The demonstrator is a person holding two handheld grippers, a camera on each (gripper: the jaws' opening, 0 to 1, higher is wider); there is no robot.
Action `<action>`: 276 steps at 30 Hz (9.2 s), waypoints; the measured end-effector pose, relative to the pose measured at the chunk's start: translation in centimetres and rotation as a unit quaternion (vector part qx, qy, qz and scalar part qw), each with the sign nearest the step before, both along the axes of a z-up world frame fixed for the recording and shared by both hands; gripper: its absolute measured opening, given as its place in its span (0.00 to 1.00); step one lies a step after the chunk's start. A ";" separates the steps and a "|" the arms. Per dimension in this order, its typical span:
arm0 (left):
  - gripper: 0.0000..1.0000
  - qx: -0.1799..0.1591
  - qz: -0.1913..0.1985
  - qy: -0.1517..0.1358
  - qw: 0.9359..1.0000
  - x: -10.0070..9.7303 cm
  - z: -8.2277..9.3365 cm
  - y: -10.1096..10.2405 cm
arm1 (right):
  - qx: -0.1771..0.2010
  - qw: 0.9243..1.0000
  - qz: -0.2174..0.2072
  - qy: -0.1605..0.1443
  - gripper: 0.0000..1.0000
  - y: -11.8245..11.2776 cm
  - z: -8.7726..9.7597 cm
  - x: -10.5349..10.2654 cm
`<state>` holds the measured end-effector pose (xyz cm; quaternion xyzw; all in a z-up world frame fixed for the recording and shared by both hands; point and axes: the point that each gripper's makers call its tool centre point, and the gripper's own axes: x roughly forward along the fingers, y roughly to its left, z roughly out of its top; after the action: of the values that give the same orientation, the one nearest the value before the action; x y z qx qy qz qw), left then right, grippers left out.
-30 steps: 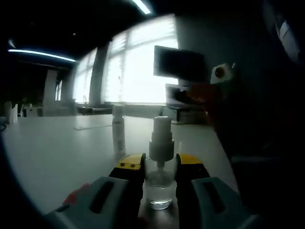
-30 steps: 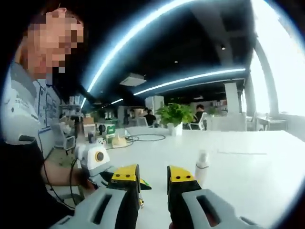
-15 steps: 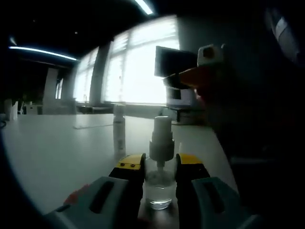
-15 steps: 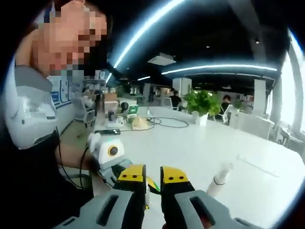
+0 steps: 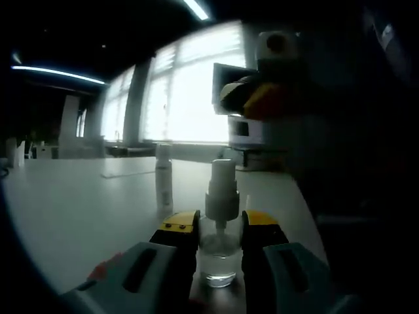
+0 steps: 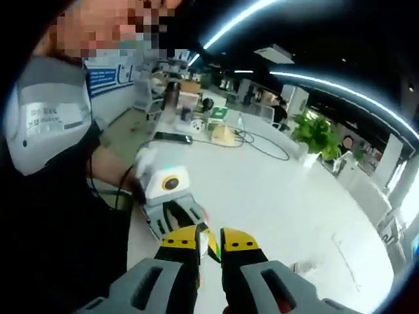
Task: Clamp pump bottle remove cover press pump head put on cover
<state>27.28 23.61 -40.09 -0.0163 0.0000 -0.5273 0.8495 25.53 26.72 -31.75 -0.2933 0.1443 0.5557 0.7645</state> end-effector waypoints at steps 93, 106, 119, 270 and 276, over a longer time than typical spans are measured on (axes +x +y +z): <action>0.16 0.001 -0.007 -0.001 1.000 -0.3 -0.1 -0.1 | -0.405 0.871 0.276 0.010 0.00 1.5 -4.3 -0.8; 0.16 0.000 -0.008 0.001 1.000 -0.2 -0.1 -0.1 | -0.428 0.867 0.255 0.021 0.00 1.5 -4.2 -0.4; 0.16 0.001 -0.007 -0.001 1.000 -0.1 -0.1 0.0 | -0.404 0.883 0.233 0.044 0.00 1.3 -4.8 -0.2; 0.16 0.005 -0.006 -0.005 1.000 -0.3 -0.1 0.1 | -0.420 0.877 0.229 0.048 0.00 1.3 -4.2 -0.4; 0.16 0.005 -0.006 -0.005 1.000 -0.3 -0.1 0.1 | -0.424 0.874 0.231 0.047 0.00 1.3 -4.3 -0.4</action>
<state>26.97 23.68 -40.20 -0.0090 -0.0015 -0.5323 0.8465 25.15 28.04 -36.01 -0.5882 0.3297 0.6151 0.4087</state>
